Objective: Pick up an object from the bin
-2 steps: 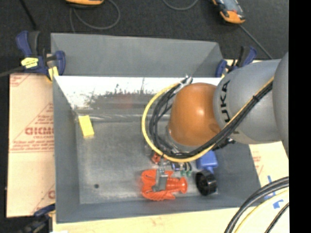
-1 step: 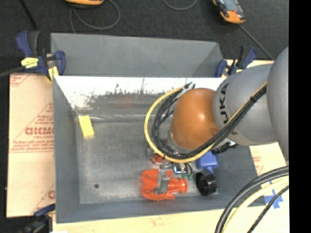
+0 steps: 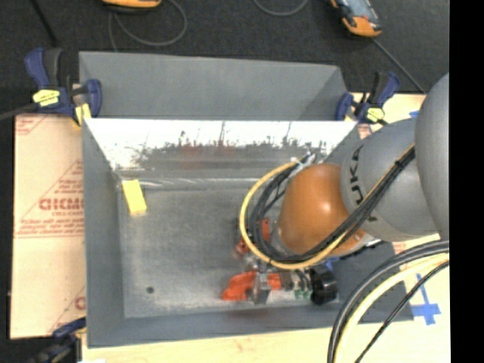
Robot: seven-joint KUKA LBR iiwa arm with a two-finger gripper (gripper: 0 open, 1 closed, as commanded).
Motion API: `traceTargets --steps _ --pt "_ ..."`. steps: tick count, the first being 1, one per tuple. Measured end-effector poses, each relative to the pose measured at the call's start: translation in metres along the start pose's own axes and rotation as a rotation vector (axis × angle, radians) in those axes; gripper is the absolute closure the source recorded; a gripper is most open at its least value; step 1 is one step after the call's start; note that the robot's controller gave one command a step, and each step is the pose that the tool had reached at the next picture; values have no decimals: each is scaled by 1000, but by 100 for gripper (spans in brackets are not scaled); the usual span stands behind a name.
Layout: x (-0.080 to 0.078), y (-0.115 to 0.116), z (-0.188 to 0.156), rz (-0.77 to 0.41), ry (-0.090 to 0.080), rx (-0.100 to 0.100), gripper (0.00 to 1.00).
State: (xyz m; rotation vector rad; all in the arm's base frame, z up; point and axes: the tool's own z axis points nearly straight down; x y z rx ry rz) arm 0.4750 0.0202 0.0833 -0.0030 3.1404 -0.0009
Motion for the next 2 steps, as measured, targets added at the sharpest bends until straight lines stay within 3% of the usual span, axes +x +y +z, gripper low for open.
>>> traceTargets --steps 1,2 --pt "0 0 0 1 0 0 100" --pt "-31 14 -156 0 -3 0 100"
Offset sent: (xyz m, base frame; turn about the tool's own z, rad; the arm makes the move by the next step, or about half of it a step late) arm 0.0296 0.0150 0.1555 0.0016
